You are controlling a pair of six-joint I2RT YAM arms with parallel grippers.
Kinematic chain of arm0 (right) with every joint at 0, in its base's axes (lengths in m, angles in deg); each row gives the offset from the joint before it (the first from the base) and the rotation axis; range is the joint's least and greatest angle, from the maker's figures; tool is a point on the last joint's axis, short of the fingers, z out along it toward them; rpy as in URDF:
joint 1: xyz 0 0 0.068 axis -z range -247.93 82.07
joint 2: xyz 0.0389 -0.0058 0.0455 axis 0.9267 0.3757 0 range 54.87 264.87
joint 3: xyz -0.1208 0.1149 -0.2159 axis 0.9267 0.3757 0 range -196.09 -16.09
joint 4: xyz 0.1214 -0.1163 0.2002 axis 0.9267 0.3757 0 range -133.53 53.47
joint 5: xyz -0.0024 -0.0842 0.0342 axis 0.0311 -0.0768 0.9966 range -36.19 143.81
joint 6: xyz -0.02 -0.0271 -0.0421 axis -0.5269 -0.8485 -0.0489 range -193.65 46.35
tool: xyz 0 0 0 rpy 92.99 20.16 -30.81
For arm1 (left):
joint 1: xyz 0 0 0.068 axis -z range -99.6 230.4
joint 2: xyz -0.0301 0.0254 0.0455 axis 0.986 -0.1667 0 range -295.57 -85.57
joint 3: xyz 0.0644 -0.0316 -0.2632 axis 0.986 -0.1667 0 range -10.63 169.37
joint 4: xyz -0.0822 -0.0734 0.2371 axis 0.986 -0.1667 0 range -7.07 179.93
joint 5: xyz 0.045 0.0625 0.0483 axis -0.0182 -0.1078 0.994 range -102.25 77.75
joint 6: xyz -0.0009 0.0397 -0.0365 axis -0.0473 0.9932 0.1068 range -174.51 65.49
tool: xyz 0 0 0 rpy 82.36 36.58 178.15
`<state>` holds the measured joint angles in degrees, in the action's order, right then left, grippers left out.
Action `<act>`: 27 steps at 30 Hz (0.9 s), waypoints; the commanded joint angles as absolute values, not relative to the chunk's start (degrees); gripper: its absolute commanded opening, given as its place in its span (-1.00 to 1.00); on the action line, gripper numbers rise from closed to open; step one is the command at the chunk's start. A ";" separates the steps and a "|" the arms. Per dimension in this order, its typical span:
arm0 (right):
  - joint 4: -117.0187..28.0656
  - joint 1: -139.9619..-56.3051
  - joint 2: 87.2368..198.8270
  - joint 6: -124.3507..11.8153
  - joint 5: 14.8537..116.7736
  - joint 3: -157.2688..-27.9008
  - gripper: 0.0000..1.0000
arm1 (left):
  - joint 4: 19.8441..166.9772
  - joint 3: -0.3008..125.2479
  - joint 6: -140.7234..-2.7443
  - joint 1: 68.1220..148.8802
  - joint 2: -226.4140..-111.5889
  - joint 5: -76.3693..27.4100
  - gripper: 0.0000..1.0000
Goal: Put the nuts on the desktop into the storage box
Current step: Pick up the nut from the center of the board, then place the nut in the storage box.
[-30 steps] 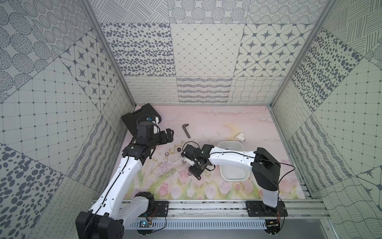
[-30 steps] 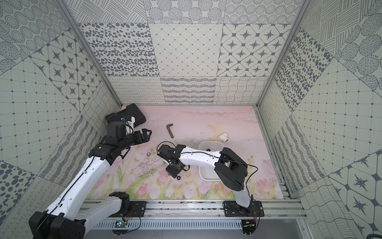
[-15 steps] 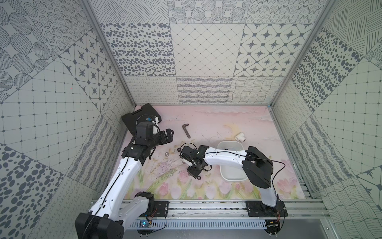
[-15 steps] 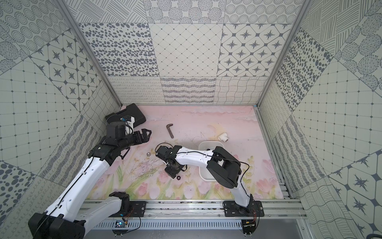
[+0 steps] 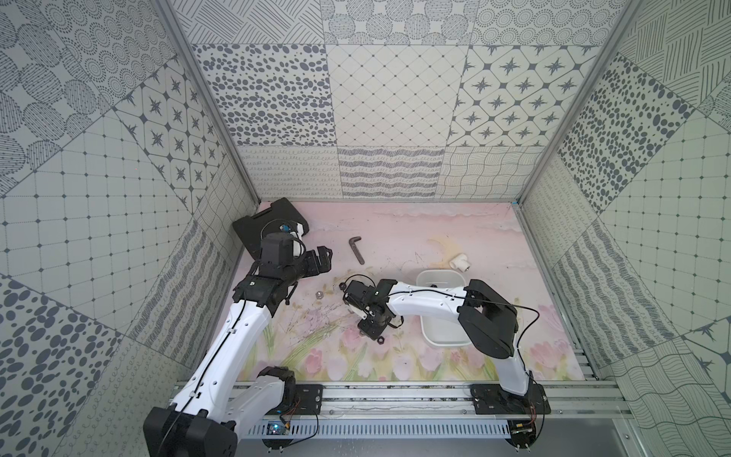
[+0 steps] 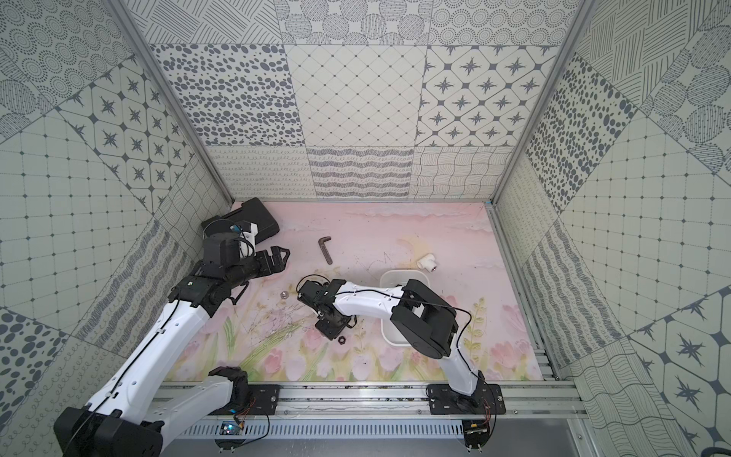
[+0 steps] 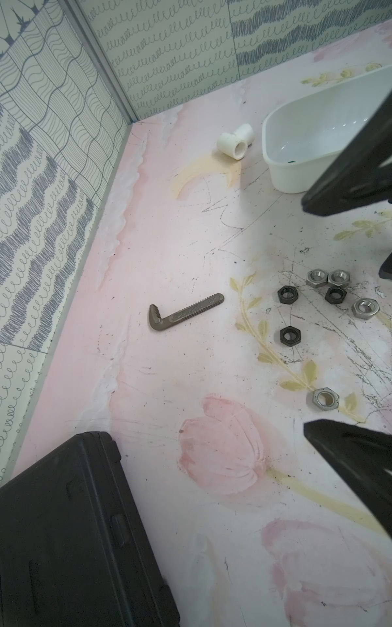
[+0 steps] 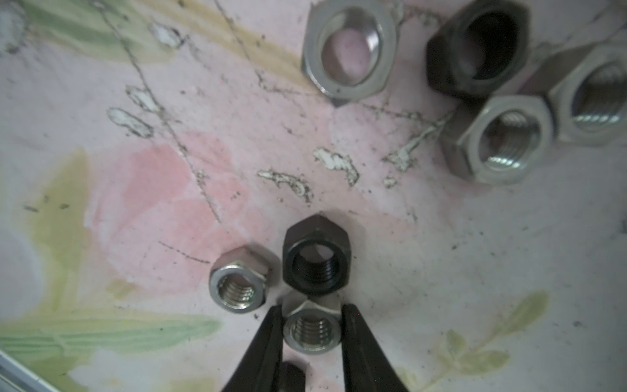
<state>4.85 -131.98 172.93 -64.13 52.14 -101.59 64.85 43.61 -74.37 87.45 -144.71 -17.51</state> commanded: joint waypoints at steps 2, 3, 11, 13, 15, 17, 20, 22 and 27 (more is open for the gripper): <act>3.69 -132.05 171.49 -64.42 51.27 -102.67 -0.48 | 64.62 43.43 -74.05 87.56 -144.63 -16.98 0.98; 3.46 -131.79 170.48 -64.55 51.41 -102.71 -0.48 | 64.66 43.48 -74.11 87.54 -144.70 -17.05 0.98; -0.42 -123.78 157.48 -63.74 49.57 -98.71 -0.49 | 64.88 43.86 -74.20 87.53 -145.28 -17.67 0.98; -0.44 -120.55 154.12 -63.31 48.63 -95.67 -0.51 | 64.80 44.02 -74.11 87.61 -145.15 -17.63 0.98; -0.46 -117.73 150.90 -62.90 47.49 -92.73 -0.53 | 64.66 43.99 -74.11 87.55 -144.93 -17.61 0.98; -0.46 -115.07 147.96 -62.69 46.45 -90.02 -0.53 | 64.85 43.79 -74.24 87.57 -144.54 -17.55 0.98; -0.19 -111.40 143.25 -62.02 46.45 -85.90 -0.54 | 66.19 43.28 -74.78 87.55 -144.62 -18.39 0.98; -0.17 -109.22 139.93 -61.66 46.78 -82.53 -0.54 | 66.14 43.63 -74.82 87.59 -145.35 -19.18 0.98; 0.35 -104.98 136.55 -61.43 46.93 -75.89 -0.53 | 65.92 43.68 -74.90 87.64 -145.40 -19.01 0.98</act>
